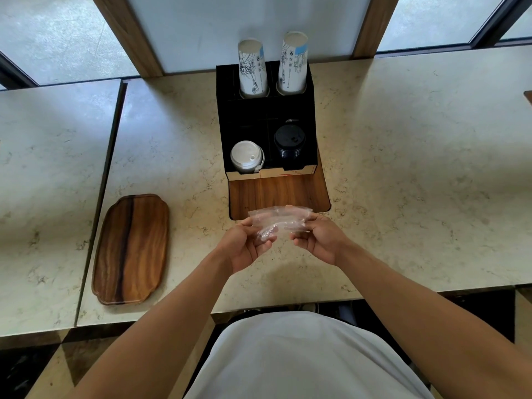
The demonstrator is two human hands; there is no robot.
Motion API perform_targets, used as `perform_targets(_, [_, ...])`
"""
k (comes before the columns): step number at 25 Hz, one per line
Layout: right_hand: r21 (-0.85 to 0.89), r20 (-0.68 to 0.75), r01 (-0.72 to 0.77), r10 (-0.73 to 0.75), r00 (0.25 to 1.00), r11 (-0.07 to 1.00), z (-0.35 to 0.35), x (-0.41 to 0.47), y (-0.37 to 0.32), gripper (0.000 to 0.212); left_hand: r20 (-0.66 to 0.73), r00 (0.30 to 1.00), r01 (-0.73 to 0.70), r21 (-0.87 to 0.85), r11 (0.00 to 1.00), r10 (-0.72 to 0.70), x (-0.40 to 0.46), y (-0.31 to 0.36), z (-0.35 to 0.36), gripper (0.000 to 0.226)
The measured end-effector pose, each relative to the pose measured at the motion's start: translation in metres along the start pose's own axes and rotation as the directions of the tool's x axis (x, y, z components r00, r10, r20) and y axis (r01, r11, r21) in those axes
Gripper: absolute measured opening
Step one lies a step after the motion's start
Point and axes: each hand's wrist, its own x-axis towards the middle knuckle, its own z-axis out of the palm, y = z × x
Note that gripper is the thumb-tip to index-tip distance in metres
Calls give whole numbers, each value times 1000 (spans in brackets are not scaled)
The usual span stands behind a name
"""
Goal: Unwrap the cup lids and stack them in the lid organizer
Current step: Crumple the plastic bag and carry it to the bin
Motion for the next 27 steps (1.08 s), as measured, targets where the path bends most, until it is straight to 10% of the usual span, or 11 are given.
perform_targets(11, [185, 18, -112, 111, 994, 976, -7, -2, -2, 45, -13, 998, 63, 145, 987, -62, 1, 5, 6, 49])
perform_targets(19, [-130, -20, -68, 66, 998, 989, -4, -6, -1, 34, -35, 998, -47, 297, 954, 60, 5, 2, 4, 69])
perform_targets(27, [-263, -135, -23, -13, 991, 965, 7, -8, 2, 45, -98, 976, -136, 422, 896, 194, 5, -14, 1, 38])
